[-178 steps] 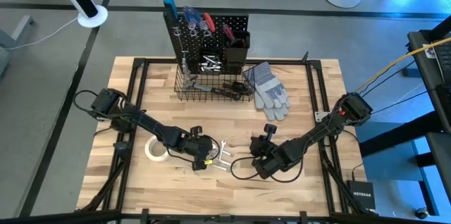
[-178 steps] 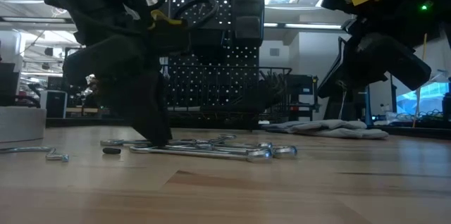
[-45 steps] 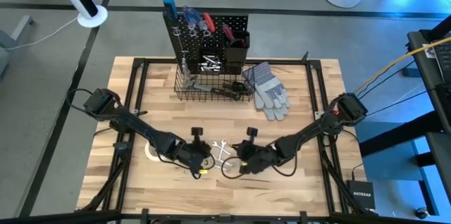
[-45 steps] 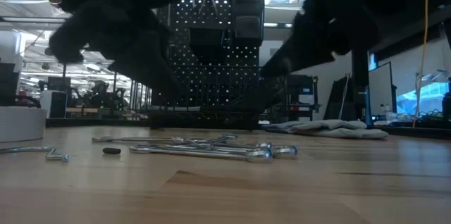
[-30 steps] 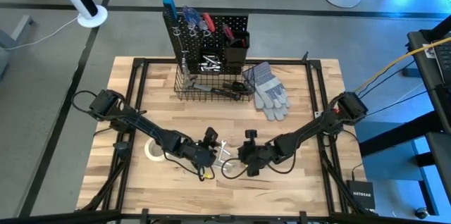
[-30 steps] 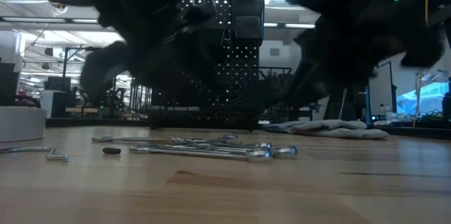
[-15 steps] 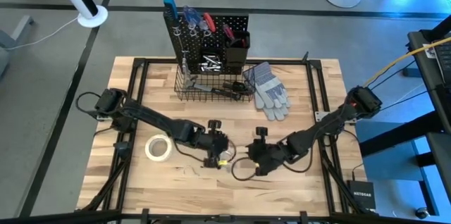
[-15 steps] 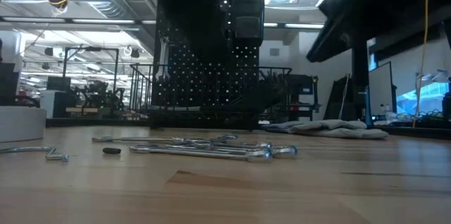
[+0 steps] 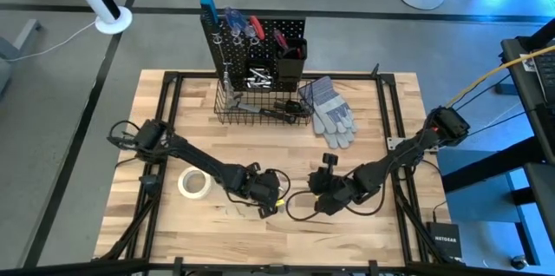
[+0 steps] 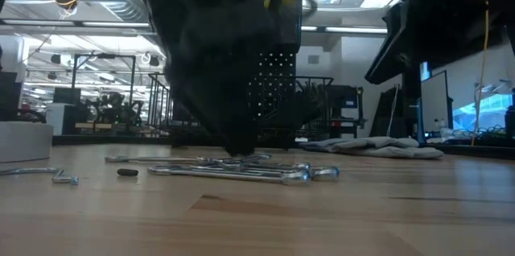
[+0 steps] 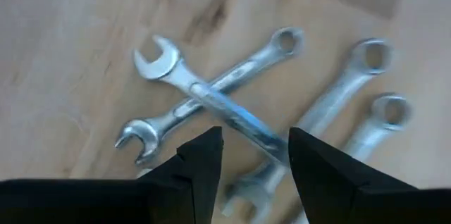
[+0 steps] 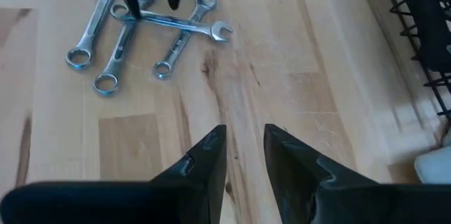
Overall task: Hang tools onto peg board
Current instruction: Hang the wrench on the peg board
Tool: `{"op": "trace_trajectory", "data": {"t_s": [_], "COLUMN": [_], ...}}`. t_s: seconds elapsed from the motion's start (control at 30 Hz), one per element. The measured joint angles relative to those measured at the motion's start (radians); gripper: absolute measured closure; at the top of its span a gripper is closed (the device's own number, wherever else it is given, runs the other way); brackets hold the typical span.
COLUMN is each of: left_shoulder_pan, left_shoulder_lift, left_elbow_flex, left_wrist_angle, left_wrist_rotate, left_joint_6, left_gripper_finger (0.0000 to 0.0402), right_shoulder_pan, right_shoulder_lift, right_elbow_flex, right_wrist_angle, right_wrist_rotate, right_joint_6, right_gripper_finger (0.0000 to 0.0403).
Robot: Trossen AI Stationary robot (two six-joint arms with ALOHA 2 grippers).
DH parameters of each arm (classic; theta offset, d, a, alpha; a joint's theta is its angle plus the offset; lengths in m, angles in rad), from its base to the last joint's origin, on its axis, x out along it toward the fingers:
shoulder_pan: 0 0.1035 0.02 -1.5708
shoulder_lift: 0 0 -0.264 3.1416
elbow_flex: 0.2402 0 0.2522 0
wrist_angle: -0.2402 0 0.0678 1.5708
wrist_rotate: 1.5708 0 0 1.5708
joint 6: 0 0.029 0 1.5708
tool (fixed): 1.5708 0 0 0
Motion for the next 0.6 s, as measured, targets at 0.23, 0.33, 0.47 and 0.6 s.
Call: {"op": "trace_trajectory", "data": {"t_s": [0.23,0.33,0.47,0.6], "left_shoulder_pan": [0.018,0.018,0.019,0.023], "left_shoulder_lift": [0.037,0.037,0.045,0.062], "left_elbow_flex": [0.000,0.000,-0.001,-0.008], "left_wrist_angle": [0.019,0.026,0.040,0.045], "left_wrist_rotate": [-0.010,-0.014,-0.014,-0.025], "left_joint_6": [-0.037,-0.037,-0.038,-0.047], "left_gripper_finger": [0.0247,0.0247,0.0247,0.0247], "right_shoulder_pan": [0.000,0.000,0.000,0.000], "right_shoulder_lift": [0.000,0.000,0.001,0.001], "right_elbow_flex": [0.000,0.000,0.000,0.000], "right_wrist_angle": [0.000,0.005,0.010,0.011], "right_wrist_rotate": [0.006,0.006,0.007,0.008], "right_joint_6": [0.000,0.000,0.000,0.005], "right_gripper_finger": [0.0302,0.0302,0.0302,0.0302]}}
